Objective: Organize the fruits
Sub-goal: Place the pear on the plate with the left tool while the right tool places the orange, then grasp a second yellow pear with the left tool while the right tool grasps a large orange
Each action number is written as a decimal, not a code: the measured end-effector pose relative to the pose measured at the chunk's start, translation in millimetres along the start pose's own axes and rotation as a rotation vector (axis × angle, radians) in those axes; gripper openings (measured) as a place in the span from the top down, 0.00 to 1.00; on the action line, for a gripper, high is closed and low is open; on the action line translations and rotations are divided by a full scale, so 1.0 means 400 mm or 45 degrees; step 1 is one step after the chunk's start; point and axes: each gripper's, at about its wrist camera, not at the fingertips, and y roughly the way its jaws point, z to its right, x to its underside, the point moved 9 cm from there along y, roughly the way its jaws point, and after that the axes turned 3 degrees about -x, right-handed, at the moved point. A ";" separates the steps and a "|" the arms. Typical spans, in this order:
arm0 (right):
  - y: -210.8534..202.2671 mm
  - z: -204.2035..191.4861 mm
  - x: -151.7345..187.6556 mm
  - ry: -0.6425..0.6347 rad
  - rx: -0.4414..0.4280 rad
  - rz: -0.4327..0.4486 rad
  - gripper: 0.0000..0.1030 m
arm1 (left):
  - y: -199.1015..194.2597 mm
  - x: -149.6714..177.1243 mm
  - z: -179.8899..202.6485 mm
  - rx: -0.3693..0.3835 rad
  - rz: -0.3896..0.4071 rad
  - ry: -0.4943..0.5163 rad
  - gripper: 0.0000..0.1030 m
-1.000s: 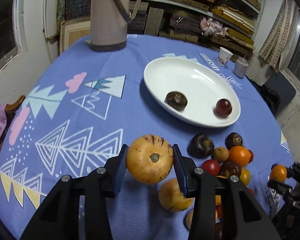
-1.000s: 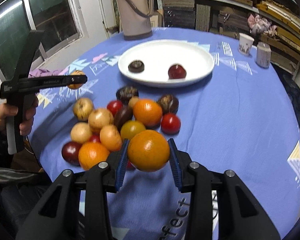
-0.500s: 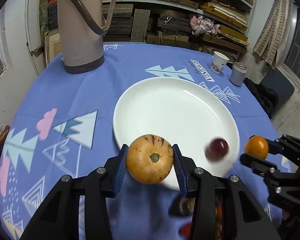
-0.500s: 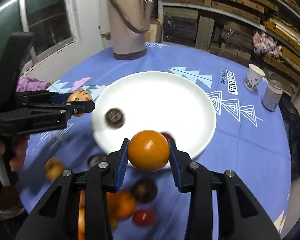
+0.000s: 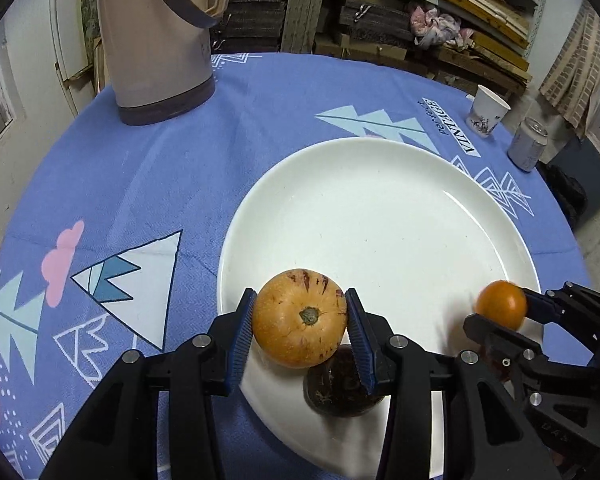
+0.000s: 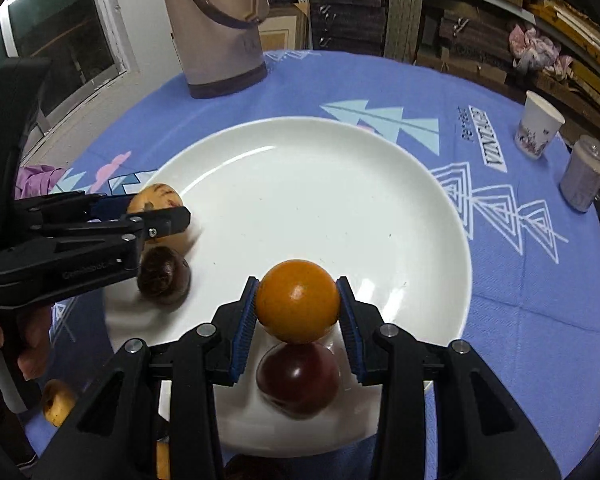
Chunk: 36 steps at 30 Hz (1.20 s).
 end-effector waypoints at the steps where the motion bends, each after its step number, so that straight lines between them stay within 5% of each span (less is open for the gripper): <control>1: -0.003 -0.001 0.003 -0.005 -0.003 0.001 0.62 | -0.005 -0.002 -0.001 0.009 0.008 -0.004 0.45; 4: -0.028 0.002 0.010 -0.003 -0.002 0.024 0.62 | -0.039 -0.007 -0.001 -0.006 0.060 0.013 0.35; 8: -0.099 0.011 0.033 0.032 -0.009 0.080 0.62 | -0.088 0.005 -0.008 -0.017 0.083 0.028 0.33; 16: -0.280 -0.002 0.157 0.012 0.066 0.226 0.17 | -0.223 0.073 -0.039 -0.033 0.138 0.067 0.28; 22: -0.342 -0.029 0.278 0.062 0.064 0.230 0.07 | -0.278 0.197 -0.035 0.006 0.111 0.108 0.22; 36: -0.371 -0.160 0.474 -0.019 -0.016 0.136 0.06 | -0.257 0.415 -0.037 0.027 -0.027 0.077 0.22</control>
